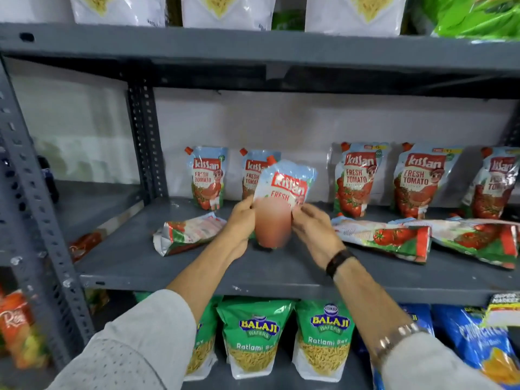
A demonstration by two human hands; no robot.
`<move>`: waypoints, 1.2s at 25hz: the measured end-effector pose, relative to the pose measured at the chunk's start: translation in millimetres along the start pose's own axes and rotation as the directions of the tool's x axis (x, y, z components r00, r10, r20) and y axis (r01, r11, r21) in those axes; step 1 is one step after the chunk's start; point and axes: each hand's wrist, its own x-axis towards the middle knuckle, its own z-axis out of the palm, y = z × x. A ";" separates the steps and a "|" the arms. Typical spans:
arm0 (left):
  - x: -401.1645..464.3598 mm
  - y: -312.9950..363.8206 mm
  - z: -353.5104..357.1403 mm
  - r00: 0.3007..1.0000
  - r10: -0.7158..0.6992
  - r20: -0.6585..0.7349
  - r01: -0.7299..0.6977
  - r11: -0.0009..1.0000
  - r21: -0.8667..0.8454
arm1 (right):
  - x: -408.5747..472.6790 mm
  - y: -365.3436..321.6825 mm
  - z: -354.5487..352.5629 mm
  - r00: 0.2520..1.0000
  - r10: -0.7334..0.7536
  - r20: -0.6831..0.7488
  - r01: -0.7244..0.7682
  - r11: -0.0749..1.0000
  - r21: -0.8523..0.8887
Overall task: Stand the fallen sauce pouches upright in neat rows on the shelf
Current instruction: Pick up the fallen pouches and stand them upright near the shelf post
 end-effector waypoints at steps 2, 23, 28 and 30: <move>2.7 -12.3 -1.4 1.000 0.009 -0.028 -0.011 0.997 -0.081 | 8.0 -1.4 2.8 0.996 -0.077 -0.044 0.073 0.995 -0.072; 19.0 -16.6 -13.5 0.994 -0.094 0.061 0.086 0.989 0.122 | 24.0 7.3 -8.4 0.997 -0.075 0.020 0.077 0.961 -0.266; -6.5 3.1 -30.5 0.996 0.084 -0.020 -0.064 0.873 0.483 | 12.7 9.5 -15.3 0.976 -0.128 -0.176 0.056 0.928 -0.369; -15.7 19.9 -52.7 0.971 0.238 0.015 -0.156 0.586 0.795 | 1.2 4.4 -11.1 0.929 -0.271 -0.251 0.152 0.900 -0.409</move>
